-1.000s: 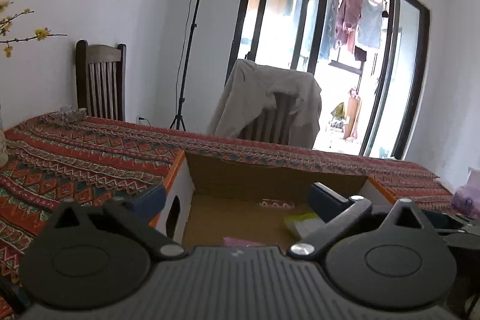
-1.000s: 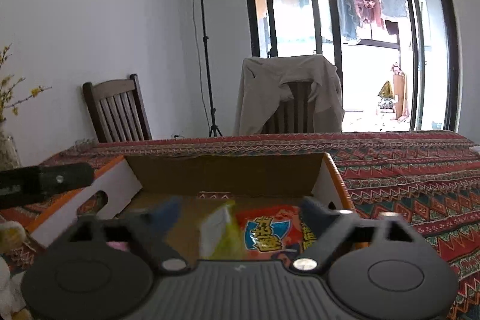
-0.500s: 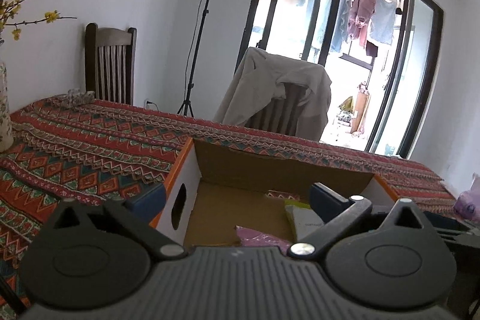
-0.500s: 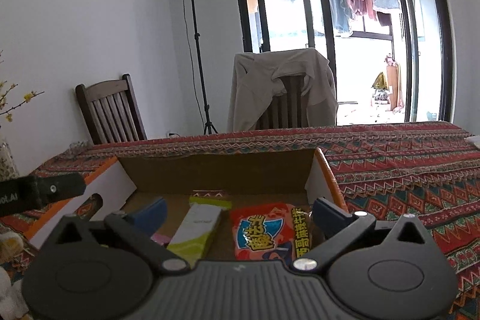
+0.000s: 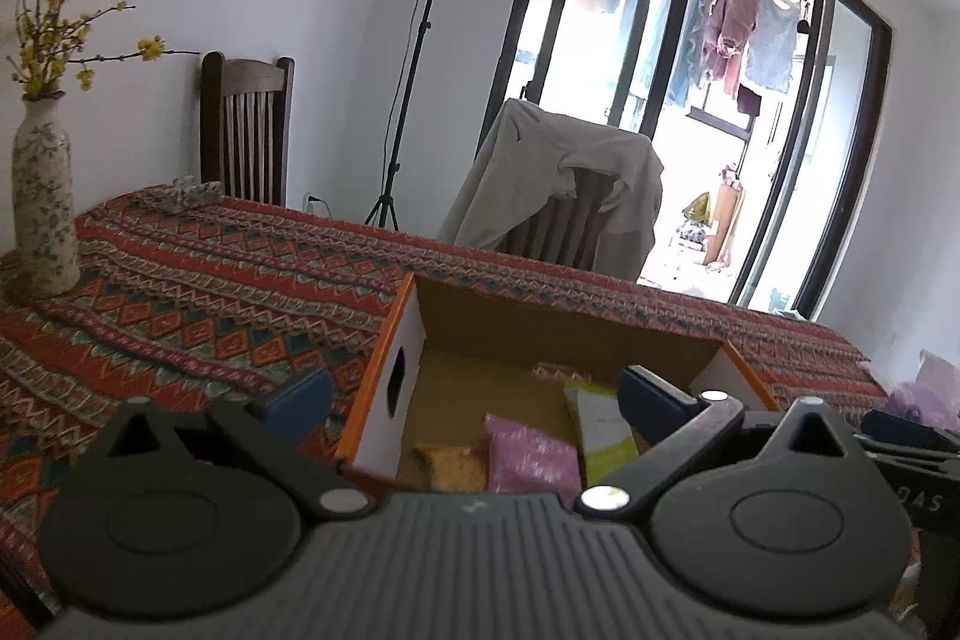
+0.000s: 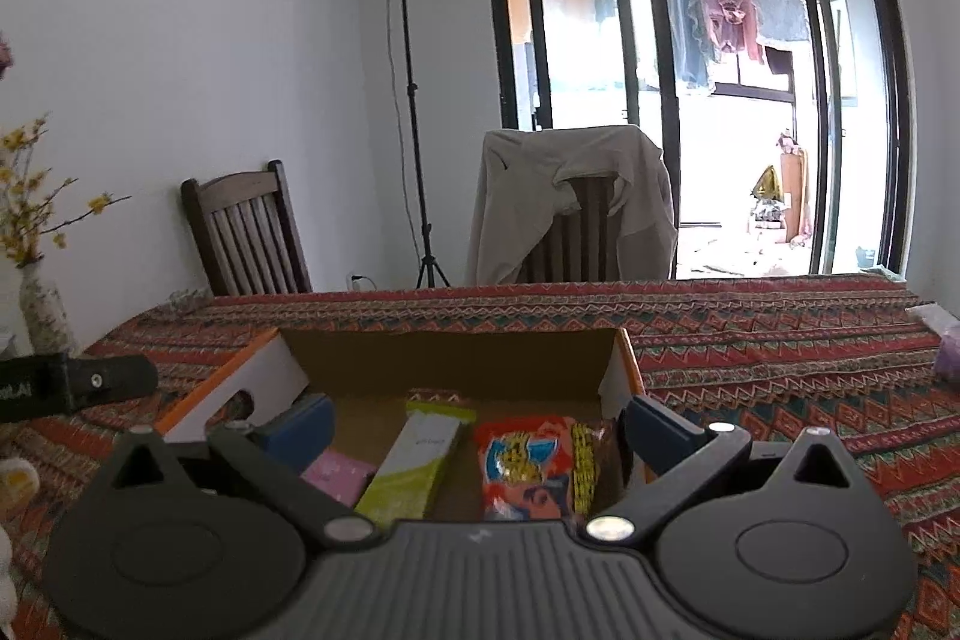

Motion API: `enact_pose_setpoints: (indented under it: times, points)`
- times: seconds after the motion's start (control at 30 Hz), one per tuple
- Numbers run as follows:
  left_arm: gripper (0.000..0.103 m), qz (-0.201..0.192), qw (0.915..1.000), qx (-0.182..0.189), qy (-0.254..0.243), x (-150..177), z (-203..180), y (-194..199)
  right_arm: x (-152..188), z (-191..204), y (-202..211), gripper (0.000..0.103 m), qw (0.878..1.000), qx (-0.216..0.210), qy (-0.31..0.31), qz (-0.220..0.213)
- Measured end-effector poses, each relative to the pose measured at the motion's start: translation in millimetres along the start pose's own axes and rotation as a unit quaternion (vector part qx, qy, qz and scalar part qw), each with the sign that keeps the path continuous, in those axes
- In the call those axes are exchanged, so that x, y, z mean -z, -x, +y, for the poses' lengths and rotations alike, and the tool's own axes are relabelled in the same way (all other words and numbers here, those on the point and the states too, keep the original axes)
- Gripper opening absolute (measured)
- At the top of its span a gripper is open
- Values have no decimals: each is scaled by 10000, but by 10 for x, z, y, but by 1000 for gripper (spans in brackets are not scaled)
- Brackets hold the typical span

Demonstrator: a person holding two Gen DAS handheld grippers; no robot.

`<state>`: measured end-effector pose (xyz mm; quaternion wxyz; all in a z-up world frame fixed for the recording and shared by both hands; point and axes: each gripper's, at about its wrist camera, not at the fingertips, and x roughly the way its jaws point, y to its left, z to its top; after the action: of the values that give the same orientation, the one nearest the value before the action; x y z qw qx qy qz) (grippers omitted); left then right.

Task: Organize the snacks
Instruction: 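Move back to the pile and grasp a cracker packet with each tool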

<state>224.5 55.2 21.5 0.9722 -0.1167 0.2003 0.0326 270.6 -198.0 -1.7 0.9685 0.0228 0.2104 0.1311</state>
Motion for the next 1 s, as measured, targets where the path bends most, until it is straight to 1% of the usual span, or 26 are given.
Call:
enact_pose_setpoints:
  times: [0.2,0.43,0.53,0.67,0.8,1.0]
  points:
    - [103,149,9999,-1,-81,221,110,263,273,-8,281,103,9995,-34,150,263]
    - [103,390,9991,28,-181,609,261,516,702,-36,487,103,9967,-17,238,773]
    - [103,515,9986,59,-118,766,353,594,872,-56,540,103,9947,-12,284,985]
    - [103,618,9981,73,-49,892,436,684,1063,-57,605,103,9922,-52,335,1202]
    - [103,636,9979,107,-23,950,461,758,1133,-15,607,103,9909,-103,394,1283]
    - [103,612,9981,105,-54,987,464,828,1128,91,472,102,9879,29,704,1379]
